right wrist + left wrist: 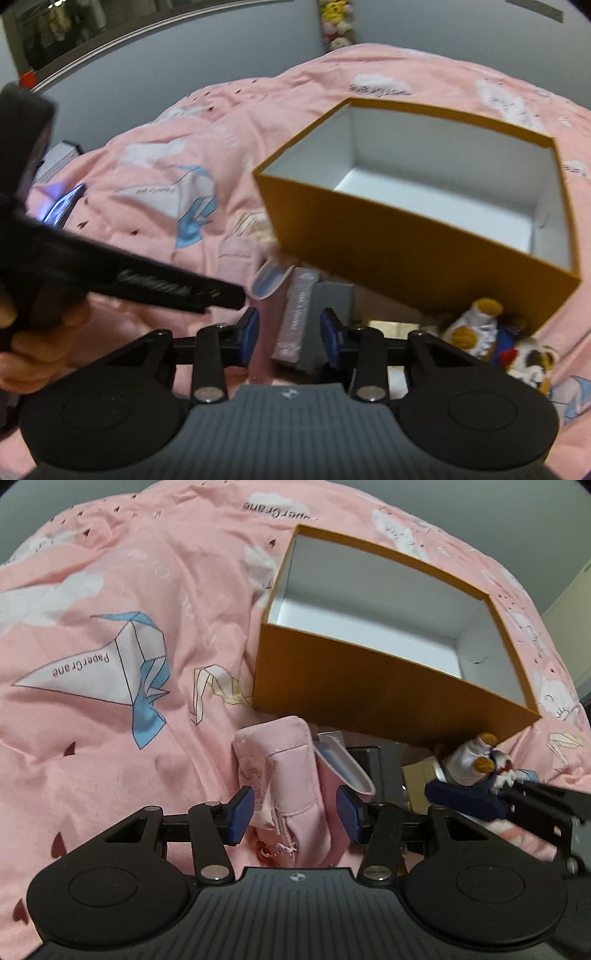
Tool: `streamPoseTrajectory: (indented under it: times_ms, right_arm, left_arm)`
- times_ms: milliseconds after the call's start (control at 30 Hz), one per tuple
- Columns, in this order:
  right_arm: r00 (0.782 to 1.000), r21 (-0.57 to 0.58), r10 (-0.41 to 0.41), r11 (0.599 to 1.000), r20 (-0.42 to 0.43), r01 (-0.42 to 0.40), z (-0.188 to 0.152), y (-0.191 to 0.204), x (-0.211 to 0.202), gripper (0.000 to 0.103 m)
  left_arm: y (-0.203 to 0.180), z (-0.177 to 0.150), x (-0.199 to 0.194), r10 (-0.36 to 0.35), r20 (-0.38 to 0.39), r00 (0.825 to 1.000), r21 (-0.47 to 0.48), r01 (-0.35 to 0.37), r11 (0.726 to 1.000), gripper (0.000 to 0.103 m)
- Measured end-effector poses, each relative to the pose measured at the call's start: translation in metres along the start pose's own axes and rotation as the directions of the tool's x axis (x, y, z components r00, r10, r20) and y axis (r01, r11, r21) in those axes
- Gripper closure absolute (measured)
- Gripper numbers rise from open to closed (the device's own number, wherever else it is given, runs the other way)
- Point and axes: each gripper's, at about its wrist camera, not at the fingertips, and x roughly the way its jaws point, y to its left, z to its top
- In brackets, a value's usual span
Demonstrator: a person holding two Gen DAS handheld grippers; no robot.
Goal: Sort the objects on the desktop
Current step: 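Lower the left tool onto the pink fabric pouch and close on it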
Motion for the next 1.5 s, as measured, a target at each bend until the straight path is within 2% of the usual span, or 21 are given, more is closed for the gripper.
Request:
streamPoseTrajectory:
  times_ms: [133, 300, 367, 433, 633, 933, 1033, 1167, 1433, 1500]
  right_arm:
    - [0.999, -0.017, 0.024, 1.000, -0.031, -0.024, 0.000, 0.002, 0.008, 0.065]
    - [0.996, -0.025, 0.052, 0.998, -0.069, -0.054, 0.003, 0.004, 0.025, 0.065]
    - [0.995, -0.030, 0.061, 0.998, -0.074, -0.063, 0.005, 0.006, 0.030, 0.066]
    - [0.995, -0.034, 0.067, 0.997, -0.078, -0.070, 0.007, 0.006, 0.032, 0.071]
    - [0.994, -0.045, 0.065, 0.997, -0.089, -0.069, 0.017, 0.008, 0.042, 0.081]
    - [0.996, -0.024, 0.029, 0.999, -0.084, -0.031, 0.024, 0.005, 0.062, 0.081]
    - [0.996, -0.026, 0.028, 0.999, -0.082, -0.031, 0.025, 0.005, 0.062, 0.081]
    - [0.996, -0.038, 0.019, 0.999, -0.088, -0.023, 0.022, 0.008, 0.062, 0.077]
    - [0.993, -0.046, 0.015, 0.999, -0.115, -0.020, 0.015, 0.011, 0.069, 0.077]
    - [0.994, -0.040, 0.020, 0.999, -0.111, -0.025, 0.015, 0.010, 0.069, 0.077]
  left_arm:
    - [0.005, 0.003, 0.013, 0.017, -0.020, 1.000, -0.015, -0.017, 1.000, 0.048]
    - [0.011, 0.007, 0.022, 0.003, -0.016, 1.000, -0.037, -0.003, 0.999, 0.051]
    - [0.013, 0.008, 0.023, -0.013, -0.020, 1.000, -0.046, 0.012, 0.999, 0.062]
    - [0.013, 0.008, 0.021, -0.015, -0.022, 1.000, -0.040, 0.014, 0.999, 0.065]
    - [0.021, 0.007, 0.012, 0.056, -0.010, 0.998, -0.023, -0.057, 0.998, 0.070]
    - [0.039, 0.005, 0.014, 0.013, -0.006, 1.000, -0.102, -0.014, 0.995, 0.070]
    - [0.040, 0.008, 0.014, -0.026, 0.001, 1.000, -0.135, 0.025, 0.990, 0.067]
    - [0.039, 0.011, 0.013, -0.033, 0.023, 0.999, -0.149, 0.036, 0.988, 0.052]
    - [0.035, 0.008, 0.032, -0.007, -0.037, 0.999, -0.136, 0.002, 0.991, 0.052]
    - [0.035, 0.006, 0.031, 0.002, -0.036, 0.999, -0.129, -0.007, 0.992, 0.059]
